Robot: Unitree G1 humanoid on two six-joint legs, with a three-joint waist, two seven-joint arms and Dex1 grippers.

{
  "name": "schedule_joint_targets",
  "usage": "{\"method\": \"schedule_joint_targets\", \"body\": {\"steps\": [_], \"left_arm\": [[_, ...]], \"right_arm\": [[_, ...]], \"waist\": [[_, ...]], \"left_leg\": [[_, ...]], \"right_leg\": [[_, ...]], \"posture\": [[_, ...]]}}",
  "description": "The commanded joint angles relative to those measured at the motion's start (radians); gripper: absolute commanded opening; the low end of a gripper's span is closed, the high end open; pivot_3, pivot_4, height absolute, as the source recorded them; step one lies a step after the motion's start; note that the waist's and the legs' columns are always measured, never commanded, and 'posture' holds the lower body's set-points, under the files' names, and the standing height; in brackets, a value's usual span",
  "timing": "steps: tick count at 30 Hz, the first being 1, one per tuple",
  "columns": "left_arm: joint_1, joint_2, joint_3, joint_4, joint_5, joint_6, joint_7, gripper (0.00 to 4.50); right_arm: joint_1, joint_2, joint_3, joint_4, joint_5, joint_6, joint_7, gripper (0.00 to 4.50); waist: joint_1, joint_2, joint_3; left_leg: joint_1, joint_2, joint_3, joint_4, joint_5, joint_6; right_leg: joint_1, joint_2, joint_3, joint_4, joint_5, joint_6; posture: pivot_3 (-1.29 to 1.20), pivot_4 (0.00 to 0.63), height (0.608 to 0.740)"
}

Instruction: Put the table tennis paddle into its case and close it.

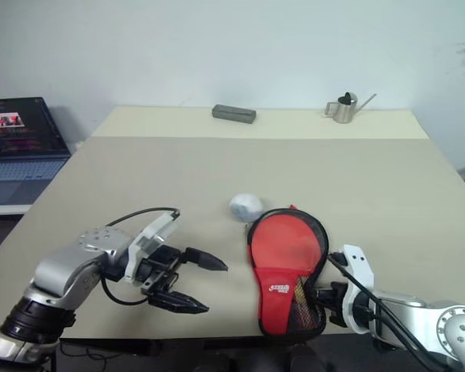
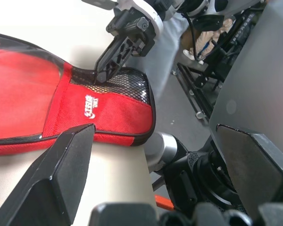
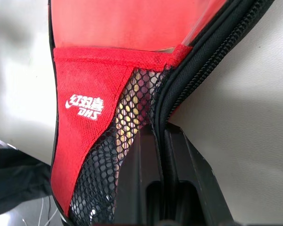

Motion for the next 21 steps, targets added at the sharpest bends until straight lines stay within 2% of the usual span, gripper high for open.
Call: {"method": "schedule_joint_targets", "body": {"steps": [1, 6, 9, 11, 15, 18, 21], "left_arm": [[-0.005, -0.004, -0.001, -0.01, -0.005, -0.009, -0.023, 4.5], [0.001, -0.004, 0.01, -0.023, -0.006, -0.006, -0.004, 4.5], [0.005, -0.005, 0.02, -0.028, -0.01, -0.005, 0.011, 4.5], [0.008, -0.008, 0.028, -0.033, -0.015, -0.002, 0.026, 4.5], [0.015, -0.011, 0.027, -0.025, -0.007, -0.005, 0.044, 4.5], [0.015, -0.015, 0.03, -0.018, -0.002, -0.009, 0.06, 4.5], [0.014, -0.015, 0.045, -0.02, -0.006, -0.005, 0.08, 4.5]], "right_arm": [[-0.015, -0.022, 0.01, -0.039, 0.025, -0.061, -0.017, 0.99], [-0.045, -0.051, -0.017, -0.107, -0.079, -0.079, 0.058, 2.62], [-0.063, -0.079, -0.062, -0.124, -0.182, -0.081, 0.166, 3.67], [-0.096, -0.108, -0.089, -0.126, -0.29, -0.074, 0.298, 4.36], [-0.155, -0.151, -0.101, -0.094, -0.469, -0.07, 0.599, 4.48], [-0.152, -0.165, -0.102, -0.053, -0.536, -0.052, 0.725, 4.48], [-0.122, -0.185, -0.086, -0.086, -0.533, -0.006, 0.845, 4.48]], "waist": [[0.0, 0.0, 0.0], [0.002, 0.0, 0.0], [0.004, 0.0, 0.0], [0.004, 0.0, 0.0], [0.004, 0.0, 0.0], [0.006, 0.0, 0.0], [0.006, 0.0, 0.0]], "left_leg": [[0.0, 0.0, 0.0, 0.0, 0.0, 0.0], [0.0, 0.0, 0.0, 0.0, 0.0, 0.0], [0.0, 0.0, 0.0, 0.0, 0.0, 0.0], [0.0, 0.0, 0.0, 0.0, 0.0, 0.0], [0.001, 0.0, 0.0, 0.0, 0.0, 0.0], [0.0, 0.001, -0.001, 0.0, 0.0, 0.0], [0.0, 0.001, -0.001, 0.0, 0.0, 0.0]], "right_leg": [[0.0, 0.0, 0.0, 0.0, 0.0, 0.0], [0.0, 0.0, 0.0, 0.0, 0.0, 0.0], [0.0, 0.0, 0.0, 0.0, 0.0, -0.001], [0.0, 0.0, 0.0, 0.0, 0.0, 0.0], [0.0, 0.001, 0.0, 0.0, 0.0, -0.001], [0.0, 0.001, -0.001, -0.001, -0.001, -0.001], [0.001, 0.0, -0.001, -0.001, -0.001, -0.001]], "posture": [[0.0, 0.15, 0.74], [0.0, 0.15, 0.74], [0.0, 0.15, 0.74], [0.0, 0.15, 0.74], [0.0, 0.15, 0.74], [0.0, 0.15, 0.74], [0.0, 0.15, 0.74]]}}
